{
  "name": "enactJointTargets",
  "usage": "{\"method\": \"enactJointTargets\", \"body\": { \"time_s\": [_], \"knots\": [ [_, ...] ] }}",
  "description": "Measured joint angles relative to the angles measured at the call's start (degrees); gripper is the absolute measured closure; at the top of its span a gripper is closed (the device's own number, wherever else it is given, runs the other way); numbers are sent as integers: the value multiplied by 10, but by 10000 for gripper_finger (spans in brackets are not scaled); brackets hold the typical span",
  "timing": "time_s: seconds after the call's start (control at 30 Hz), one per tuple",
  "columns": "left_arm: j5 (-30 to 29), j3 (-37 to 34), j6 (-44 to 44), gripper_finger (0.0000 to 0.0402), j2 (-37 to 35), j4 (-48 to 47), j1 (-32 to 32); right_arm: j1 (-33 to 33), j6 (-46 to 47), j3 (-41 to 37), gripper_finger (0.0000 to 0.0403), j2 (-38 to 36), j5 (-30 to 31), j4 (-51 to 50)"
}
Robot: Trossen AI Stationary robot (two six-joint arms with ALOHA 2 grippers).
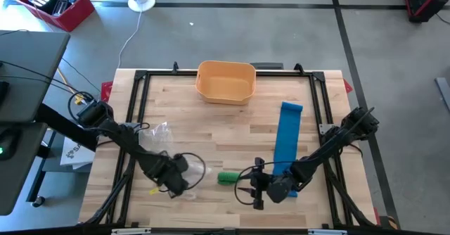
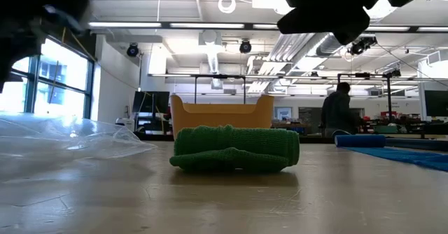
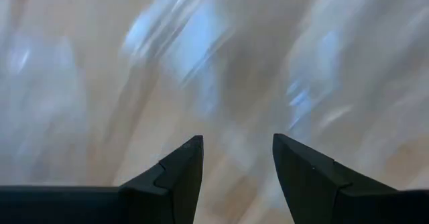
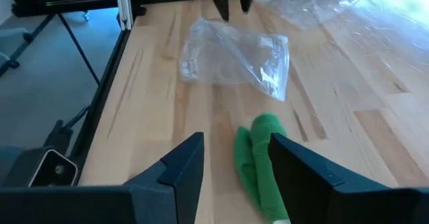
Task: Roll bandage
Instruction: Put the green bandage to the transparent zip bag
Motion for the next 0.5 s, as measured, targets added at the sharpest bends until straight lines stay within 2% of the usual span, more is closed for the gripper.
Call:
{"method": "enactJointTargets", "body": {
  "time_s": [0.1,0.23,0.3,0.4,0.5],
  "knots": [
    [1,-26,-6,229,0,24,-7,-6,-7,0,241,0,0,-1],
    [-104,-86,0,229,0,99,0,-9,-6,0,241,0,0,-2],
    [-141,-110,36,229,1,143,20,-8,-10,0,241,1,0,-1],
    [-246,-126,110,229,1,200,67,-8,-12,0,241,1,0,-1],
    [-359,-111,198,229,1,236,120,-7,-12,0,241,1,0,-3]
  ]
}}
